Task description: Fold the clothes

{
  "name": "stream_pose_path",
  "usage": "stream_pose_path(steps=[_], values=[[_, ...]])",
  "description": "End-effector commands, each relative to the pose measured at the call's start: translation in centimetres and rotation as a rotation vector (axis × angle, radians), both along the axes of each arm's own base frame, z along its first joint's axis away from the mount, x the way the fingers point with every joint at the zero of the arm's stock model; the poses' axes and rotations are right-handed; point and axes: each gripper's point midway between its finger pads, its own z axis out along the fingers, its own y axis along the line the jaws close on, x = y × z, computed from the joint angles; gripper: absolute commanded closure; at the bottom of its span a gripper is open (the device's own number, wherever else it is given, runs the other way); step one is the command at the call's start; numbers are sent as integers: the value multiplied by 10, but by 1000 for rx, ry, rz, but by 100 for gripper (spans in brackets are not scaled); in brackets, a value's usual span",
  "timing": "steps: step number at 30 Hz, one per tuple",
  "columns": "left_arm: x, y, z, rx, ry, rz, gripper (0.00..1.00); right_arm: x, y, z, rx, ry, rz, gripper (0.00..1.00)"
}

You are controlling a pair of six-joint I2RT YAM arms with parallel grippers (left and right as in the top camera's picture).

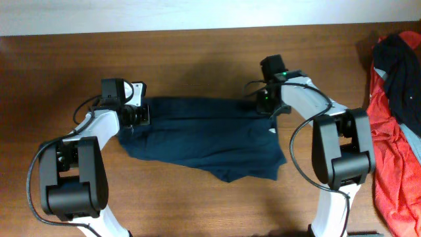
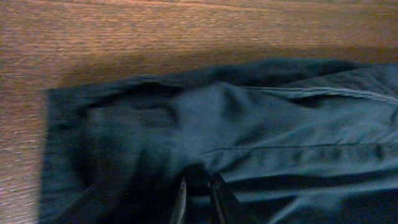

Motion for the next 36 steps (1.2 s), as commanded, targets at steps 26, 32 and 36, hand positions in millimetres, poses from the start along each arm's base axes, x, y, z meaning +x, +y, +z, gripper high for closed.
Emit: stream_pose_path(steps=[26,32,36], values=[[-45,-69,123,-45,-67,-336,88,-46,70,137,488,-15,335,90],[-67,-98,76,52,41,-475,99,-100,102,98,448,186,501,96],[-45,-94,45,139,14,-456,100,-132,114,66,436,281,536,96]])
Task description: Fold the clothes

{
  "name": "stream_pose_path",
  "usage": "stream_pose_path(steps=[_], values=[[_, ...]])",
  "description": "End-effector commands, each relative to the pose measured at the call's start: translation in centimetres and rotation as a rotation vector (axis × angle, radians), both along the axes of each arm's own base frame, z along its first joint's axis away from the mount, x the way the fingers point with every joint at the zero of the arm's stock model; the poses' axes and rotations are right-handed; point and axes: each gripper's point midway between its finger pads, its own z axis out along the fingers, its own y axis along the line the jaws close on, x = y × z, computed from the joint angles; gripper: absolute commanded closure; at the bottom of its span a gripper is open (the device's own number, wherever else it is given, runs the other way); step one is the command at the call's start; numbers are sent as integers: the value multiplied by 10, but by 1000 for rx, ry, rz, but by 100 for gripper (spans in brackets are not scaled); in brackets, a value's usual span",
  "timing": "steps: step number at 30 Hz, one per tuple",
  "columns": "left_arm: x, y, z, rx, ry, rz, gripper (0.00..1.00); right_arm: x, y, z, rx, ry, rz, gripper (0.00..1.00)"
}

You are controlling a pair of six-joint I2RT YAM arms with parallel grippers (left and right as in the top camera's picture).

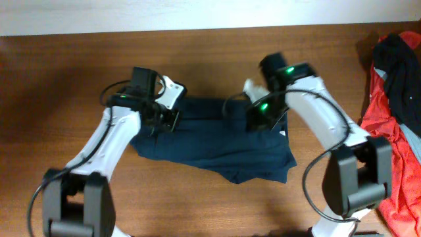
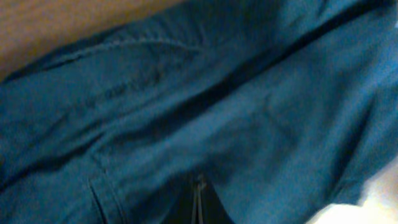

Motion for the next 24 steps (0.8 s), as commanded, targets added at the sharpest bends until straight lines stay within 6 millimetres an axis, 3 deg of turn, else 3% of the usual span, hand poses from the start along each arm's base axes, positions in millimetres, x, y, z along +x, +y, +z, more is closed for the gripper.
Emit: stream_pose_path(steps=[1,6,10,12,17,24], values=[[16,12,-34,89,-25,5,100,-27,11,-30,9,65,72,96],[45,8,-70,70,-60,37,100,-35,-10,-79,-144,56,-29,96],[46,10,-96,83,-31,41,100,-50,-18,-105,-166,66,-37,96],[52,21,-104,128,-28,114,100,-59,-30,-109,-239,111,-98,96],[86,51,-95,128,-106,362,100,-95,-61,-102,-440,274,-230,96],[113,86,-75,84,-160,480,99,-100,-75,-101,-527,282,-263,96]])
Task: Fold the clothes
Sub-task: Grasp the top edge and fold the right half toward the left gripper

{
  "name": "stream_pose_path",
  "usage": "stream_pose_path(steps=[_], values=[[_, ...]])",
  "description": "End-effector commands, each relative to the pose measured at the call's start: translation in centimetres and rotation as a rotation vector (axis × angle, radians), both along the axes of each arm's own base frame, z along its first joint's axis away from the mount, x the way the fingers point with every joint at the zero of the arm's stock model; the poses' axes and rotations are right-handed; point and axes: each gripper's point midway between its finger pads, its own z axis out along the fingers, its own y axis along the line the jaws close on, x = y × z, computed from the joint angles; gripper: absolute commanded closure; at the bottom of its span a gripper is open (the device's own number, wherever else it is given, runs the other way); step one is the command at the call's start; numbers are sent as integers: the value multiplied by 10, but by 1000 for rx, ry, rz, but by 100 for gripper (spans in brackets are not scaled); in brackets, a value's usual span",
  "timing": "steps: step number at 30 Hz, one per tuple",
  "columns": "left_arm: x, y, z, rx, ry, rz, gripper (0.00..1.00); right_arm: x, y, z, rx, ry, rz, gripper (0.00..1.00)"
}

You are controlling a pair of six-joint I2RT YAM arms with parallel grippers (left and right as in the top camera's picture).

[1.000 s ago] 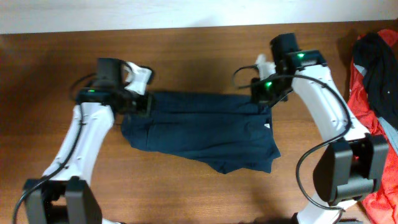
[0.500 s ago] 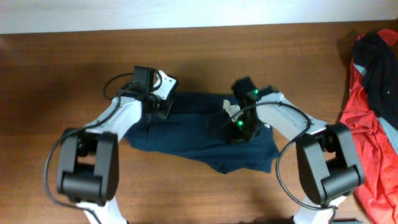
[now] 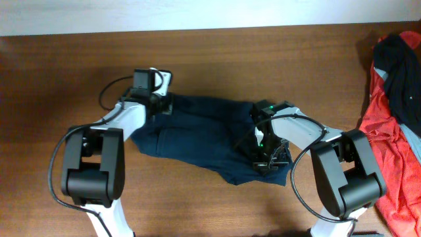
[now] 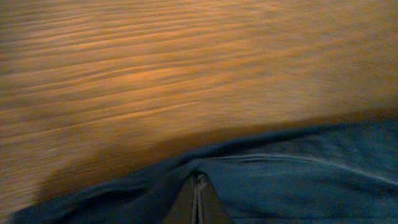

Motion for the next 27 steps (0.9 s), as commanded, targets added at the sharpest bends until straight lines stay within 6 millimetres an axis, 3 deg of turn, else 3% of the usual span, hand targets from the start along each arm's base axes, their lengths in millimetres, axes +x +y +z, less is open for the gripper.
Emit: stream_pose_path(steps=[1,5,8,12,15,18,20,23,27], values=[[14,38,4,16,9,129,99,-7,-22,-9,-135,13,-9,96],[26,40,54,-22,-13,120,98,-6,-21,-9,-131,9,-4,96],[24,35,101,-50,-22,99,97,-3,-20,-6,-110,-7,28,96],[-6,18,156,-114,25,45,94,15,-10,23,-40,-122,76,96],[-40,9,177,-140,88,18,93,35,1,60,40,-264,110,96],[-75,2,180,-139,186,17,94,52,10,98,98,-406,105,96],[-98,-5,172,-131,284,9,94,72,18,125,145,-547,102,96],[-114,-11,152,-129,356,6,94,96,31,136,208,-663,109,96],[-127,-15,113,-148,427,65,94,123,54,129,304,-728,116,96]])
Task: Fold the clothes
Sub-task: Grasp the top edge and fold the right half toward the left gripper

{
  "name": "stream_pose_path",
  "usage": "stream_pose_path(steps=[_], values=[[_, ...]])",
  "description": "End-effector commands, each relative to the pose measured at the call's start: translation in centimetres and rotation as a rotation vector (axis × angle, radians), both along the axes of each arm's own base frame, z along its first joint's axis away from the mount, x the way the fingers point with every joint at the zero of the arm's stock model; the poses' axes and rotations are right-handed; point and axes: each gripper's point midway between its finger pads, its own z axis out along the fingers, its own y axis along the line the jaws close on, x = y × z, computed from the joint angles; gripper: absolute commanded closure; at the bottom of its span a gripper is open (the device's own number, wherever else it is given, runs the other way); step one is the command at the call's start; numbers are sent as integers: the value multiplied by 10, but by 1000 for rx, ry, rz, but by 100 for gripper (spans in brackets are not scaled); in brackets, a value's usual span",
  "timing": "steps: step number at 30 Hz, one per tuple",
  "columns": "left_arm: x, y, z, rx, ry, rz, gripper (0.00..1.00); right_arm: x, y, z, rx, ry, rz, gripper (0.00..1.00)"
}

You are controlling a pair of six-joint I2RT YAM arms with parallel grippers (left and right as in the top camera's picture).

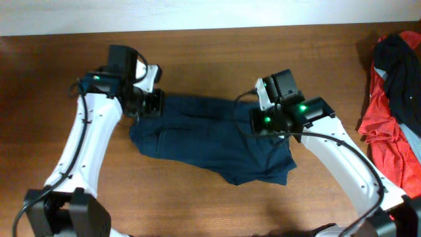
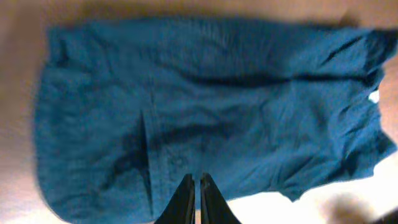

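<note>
A dark blue garment (image 1: pixel 204 141) lies crumpled and roughly flat on the wooden table (image 1: pixel 197 52). In the left wrist view the garment (image 2: pixel 205 106) shows almost whole, with a seam and pocket line down its left part. My left gripper (image 1: pixel 150 104) hangs at the garment's upper left corner. In its own view the left gripper (image 2: pixel 196 190) is raised above the cloth, its fingers together with only a sliver between them and no cloth in them. My right gripper (image 1: pixel 260 123) is over the garment's upper right part, its fingers hidden under the wrist.
A heap of red clothes (image 1: pixel 391 138) with a black piece (image 1: pixel 401 62) on top lies at the table's right edge. A pale wall strip runs along the table's far edge.
My left gripper was low at the garment's top edge; now it is further left and higher, with nearly the whole garment in view. My right gripper moved from the lower right corner to the upper right.
First both grippers sat at the garment's upper corners, the left one pinching cloth. Then both were further in over the garment. Then the left was at the top edge and the right at the lower right corner. Now both are near the upper corners again.
</note>
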Motion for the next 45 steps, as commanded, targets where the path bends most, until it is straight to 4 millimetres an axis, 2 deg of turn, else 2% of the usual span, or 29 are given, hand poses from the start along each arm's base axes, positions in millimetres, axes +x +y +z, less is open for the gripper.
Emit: stream_pose_path(steps=[1,4,8,12,18,26,29,32,33,36,39,45], values=[[-20,-4,-50,-24,124,79,94,15,21,-19,63,4,52,96],[-35,-2,-82,-27,182,134,96,28,39,-40,129,23,87,96],[-46,0,-111,-22,191,142,96,27,77,-63,303,81,230,96],[-48,11,-134,29,159,161,96,17,112,-69,504,104,410,96],[-57,34,-162,146,134,200,95,-1,132,-75,571,103,560,96],[-45,32,-163,122,93,253,95,-32,164,-76,555,106,693,96],[-43,32,-163,119,83,253,95,-37,171,-94,451,106,693,96],[-43,32,-163,119,83,253,95,-28,162,-128,266,125,582,96],[-43,32,-163,119,83,253,95,-20,151,-144,172,130,503,95],[-44,32,-163,121,90,253,95,-1,120,-170,15,142,305,93],[-47,32,-164,125,103,251,95,17,80,-177,-48,179,75,94],[-49,34,-165,132,111,254,95,38,8,-179,-32,275,-187,96]])
